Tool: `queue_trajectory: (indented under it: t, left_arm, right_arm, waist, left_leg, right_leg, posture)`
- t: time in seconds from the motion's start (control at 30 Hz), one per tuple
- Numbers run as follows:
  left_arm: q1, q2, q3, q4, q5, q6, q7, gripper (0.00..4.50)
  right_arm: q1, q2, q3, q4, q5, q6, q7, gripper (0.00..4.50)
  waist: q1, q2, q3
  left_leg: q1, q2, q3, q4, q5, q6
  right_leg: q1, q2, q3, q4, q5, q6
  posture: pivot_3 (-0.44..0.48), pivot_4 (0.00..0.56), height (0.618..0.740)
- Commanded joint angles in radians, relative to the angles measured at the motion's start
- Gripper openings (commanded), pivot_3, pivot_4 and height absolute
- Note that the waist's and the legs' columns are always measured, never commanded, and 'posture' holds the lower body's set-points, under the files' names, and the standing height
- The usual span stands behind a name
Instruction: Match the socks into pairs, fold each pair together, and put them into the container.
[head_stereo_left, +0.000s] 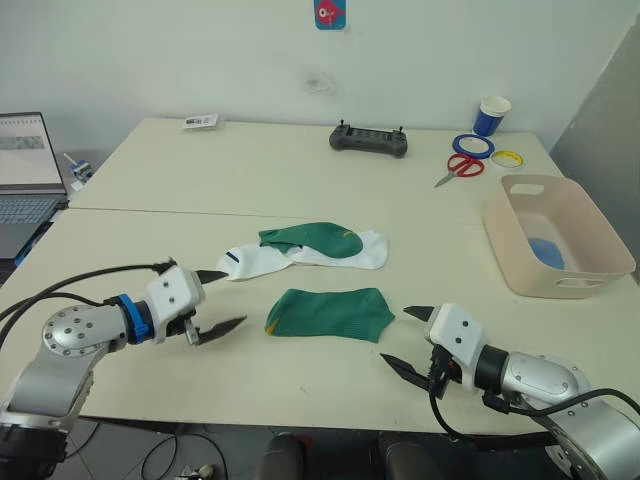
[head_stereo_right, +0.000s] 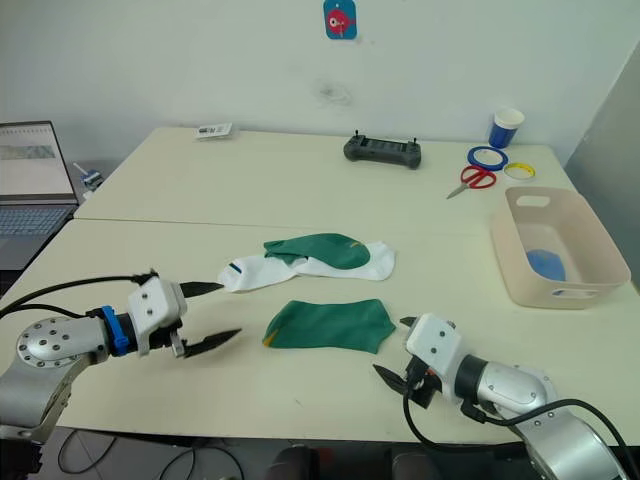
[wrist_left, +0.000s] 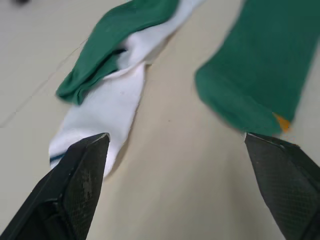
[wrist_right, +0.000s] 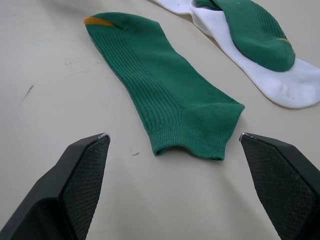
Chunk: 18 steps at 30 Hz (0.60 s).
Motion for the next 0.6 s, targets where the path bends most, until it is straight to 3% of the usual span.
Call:
queue_trajectory:
  t: [0.03,0.13,0.37,0.47,0.6]
  left_arm:
    - [-0.08,0.001,-0.063,0.146,0.052,-0.298,-0.135,4.48]
    - [-0.17,-0.069,-0.101,0.234,0.107,-0.363,-0.09,4.48]
    - [-0.253,-0.185,-0.168,0.348,0.262,-0.457,0.048,4.48]
    - [-0.266,-0.2,-0.172,0.354,0.267,-0.451,0.073,3.94]
    - [-0.286,-0.192,-0.186,0.369,0.259,-0.455,0.06,2.76]
  right_arm:
    - [-0.017,-0.002,0.0,-0.009,-0.013,-0.025,0.002,4.5]
    - [-0.016,-0.002,-0.001,-0.012,-0.017,-0.025,-0.003,4.5]
    - [-0.021,-0.018,0.027,-0.012,-0.081,-0.059,-0.021,4.5]
    - [-0.05,-0.057,0.076,0.016,-0.176,-0.133,-0.009,4.5]
    - [-0.098,-0.116,0.17,0.1,-0.308,-0.292,0.041,4.5]
  waist:
    - [0.0,0.0,0.0]
    - [0.002,-0.001,0.0]
    - [-0.003,0.0,-0.001]
    - [-0.002,0.001,-0.001]
    - [-0.002,0.001,-0.001]
  left_leg:
    - [-0.001,-0.001,0.001,0.0,0.0,0.0]
    - [-0.003,-0.001,0.001,0.0,0.0,0.0]
    - [-0.001,0.001,-0.001,0.0,0.0,0.001]
    - [0.002,0.001,-0.001,0.0,0.001,0.002]
    - [0.004,0.001,-0.001,0.004,0.001,0.002]
  right_leg:
    - [-0.001,0.0,0.0,0.0,0.0,0.0]
    - [-0.003,0.002,0.0,0.0,0.004,0.008]
    - [-0.002,0.006,0.0,0.004,0.004,0.009]
    - [0.002,0.007,0.0,0.004,0.006,0.011]
    - [0.006,0.006,0.0,0.003,0.006,0.011]
  posture:
    - [0.0,0.15,0.74]
    - [0.0,0.15,0.74]
    - [0.0,0.15,0.74]
    - [0.0,0.15,0.74]
    - [0.0,0.15,0.74]
